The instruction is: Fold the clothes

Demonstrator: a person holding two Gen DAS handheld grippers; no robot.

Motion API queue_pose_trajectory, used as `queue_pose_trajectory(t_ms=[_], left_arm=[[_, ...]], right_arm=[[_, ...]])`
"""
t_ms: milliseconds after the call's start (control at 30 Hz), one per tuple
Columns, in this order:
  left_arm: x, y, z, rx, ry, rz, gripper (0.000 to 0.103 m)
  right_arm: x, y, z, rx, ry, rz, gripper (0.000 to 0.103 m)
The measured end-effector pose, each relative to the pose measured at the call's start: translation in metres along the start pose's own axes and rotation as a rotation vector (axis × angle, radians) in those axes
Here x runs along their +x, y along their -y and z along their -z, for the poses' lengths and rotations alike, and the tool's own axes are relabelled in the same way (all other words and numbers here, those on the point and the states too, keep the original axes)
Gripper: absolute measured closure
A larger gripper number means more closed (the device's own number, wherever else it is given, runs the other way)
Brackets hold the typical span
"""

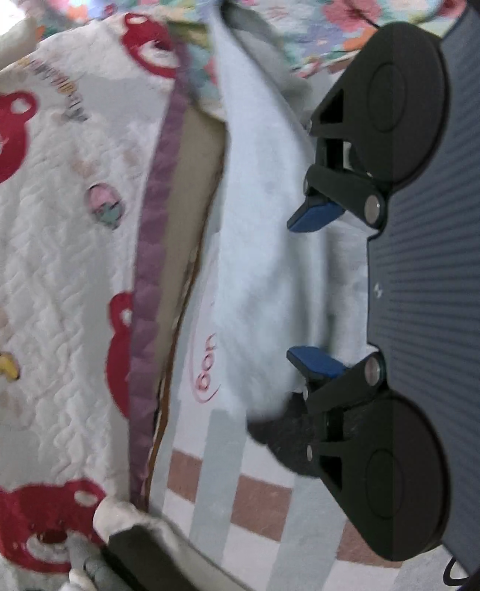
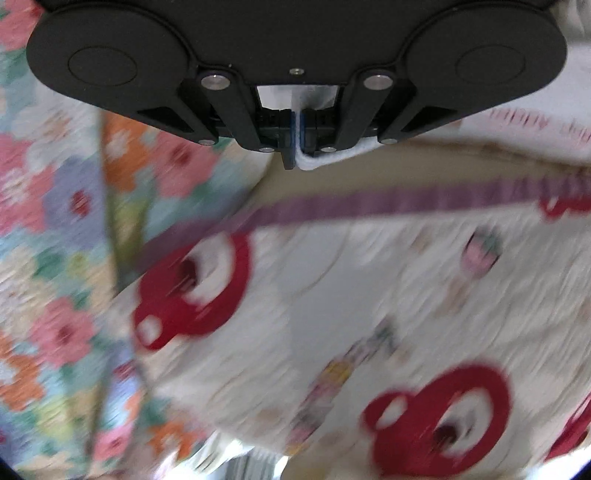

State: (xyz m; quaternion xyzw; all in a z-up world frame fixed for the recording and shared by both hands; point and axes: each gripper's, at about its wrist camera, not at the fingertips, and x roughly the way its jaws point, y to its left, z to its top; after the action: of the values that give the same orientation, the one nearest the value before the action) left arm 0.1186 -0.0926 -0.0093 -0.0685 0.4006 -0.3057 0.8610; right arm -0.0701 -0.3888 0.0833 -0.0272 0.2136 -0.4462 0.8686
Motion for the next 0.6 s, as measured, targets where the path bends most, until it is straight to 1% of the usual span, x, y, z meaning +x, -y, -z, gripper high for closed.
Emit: queue_pose_trajectory(t_ms=[100, 167, 200, 300, 400, 467, 600], left_arm=[[0.007, 0.016, 0.003, 0.100, -0.019, -0.013, 0.034], [0.013, 0.026, 0.006, 0.162, -0.032, -0.025, 0.031], [0.016, 0.029, 0.008, 0.175, -0.039, -0.025, 0.031], [0.029, 0.020, 0.009, 0.115, -0.062, -0.019, 0.030], [0.040, -0.002, 0.008, 0.027, -0.048, -0.072, 0.030], [0.041, -0.017, 0.007, -0.033, -0.020, -0.096, 0.030], [0.031, -0.043, 0.005, -0.182, 0.077, -0.060, 0.030]], right_arm=[[-0.005, 0.016, -0.012, 0.002, 0.032, 0.059, 0.102], [-0.005, 0.023, -0.007, -0.009, 0.015, 0.095, 0.102], [-0.003, 0.027, -0.003, -0.013, 0.001, 0.112, 0.102], [0.007, 0.036, 0.019, -0.005, -0.068, 0.145, 0.102], [0.021, 0.044, 0.048, -0.011, -0.151, 0.164, 0.102], [0.031, 0.052, 0.069, 0.008, -0.210, 0.157, 0.102], [0.045, 0.066, 0.105, 0.082, -0.299, 0.094, 0.101]])
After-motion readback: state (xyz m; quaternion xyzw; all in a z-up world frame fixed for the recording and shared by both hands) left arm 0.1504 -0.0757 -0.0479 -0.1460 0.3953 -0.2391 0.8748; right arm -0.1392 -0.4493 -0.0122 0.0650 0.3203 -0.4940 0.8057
